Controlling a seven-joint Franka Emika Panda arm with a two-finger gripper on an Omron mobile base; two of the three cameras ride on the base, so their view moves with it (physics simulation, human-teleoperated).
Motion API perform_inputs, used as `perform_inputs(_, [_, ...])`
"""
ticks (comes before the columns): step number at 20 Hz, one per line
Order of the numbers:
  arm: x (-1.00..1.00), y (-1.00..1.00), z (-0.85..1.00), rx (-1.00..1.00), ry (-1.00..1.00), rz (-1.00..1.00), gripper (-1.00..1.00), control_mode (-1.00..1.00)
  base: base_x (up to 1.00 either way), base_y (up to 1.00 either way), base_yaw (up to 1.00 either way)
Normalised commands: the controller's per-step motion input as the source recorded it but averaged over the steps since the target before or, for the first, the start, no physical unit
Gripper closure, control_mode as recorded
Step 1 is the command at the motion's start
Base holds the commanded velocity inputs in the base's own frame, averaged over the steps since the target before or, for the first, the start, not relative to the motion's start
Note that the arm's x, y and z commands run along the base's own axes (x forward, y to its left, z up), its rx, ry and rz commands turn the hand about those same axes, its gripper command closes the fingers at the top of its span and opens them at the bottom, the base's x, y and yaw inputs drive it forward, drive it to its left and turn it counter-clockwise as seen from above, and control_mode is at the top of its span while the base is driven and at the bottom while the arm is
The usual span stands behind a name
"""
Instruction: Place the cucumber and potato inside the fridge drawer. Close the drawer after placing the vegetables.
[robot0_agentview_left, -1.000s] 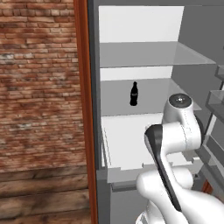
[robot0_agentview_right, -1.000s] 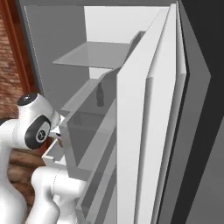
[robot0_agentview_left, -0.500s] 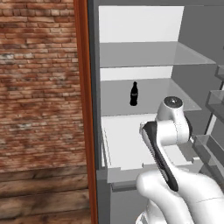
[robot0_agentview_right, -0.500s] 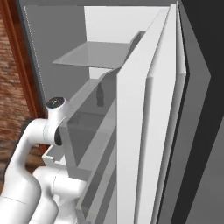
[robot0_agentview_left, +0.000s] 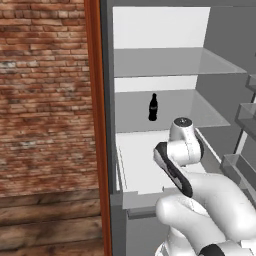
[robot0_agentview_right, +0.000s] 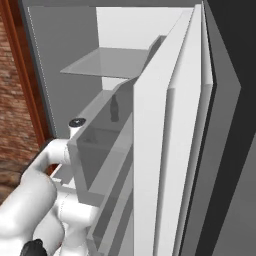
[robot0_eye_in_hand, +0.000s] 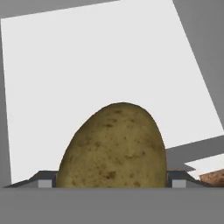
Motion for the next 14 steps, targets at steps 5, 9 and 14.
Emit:
perform_inputs(5, [0.48,0.0,-0.61,0.0,0.04,0.0,1.0,-1.0,0.0,0.0,0.0])
perform_inputs(9, [0.31,0.0,-0.57,0.0,0.01,0.0,1.0,-1.0,0.0,0.0,0.0])
perform_inputs(14, [0.28,0.0,-0.44,0.0,0.0,0.0,1.0,-1.0,0.0,0.0,0.0])
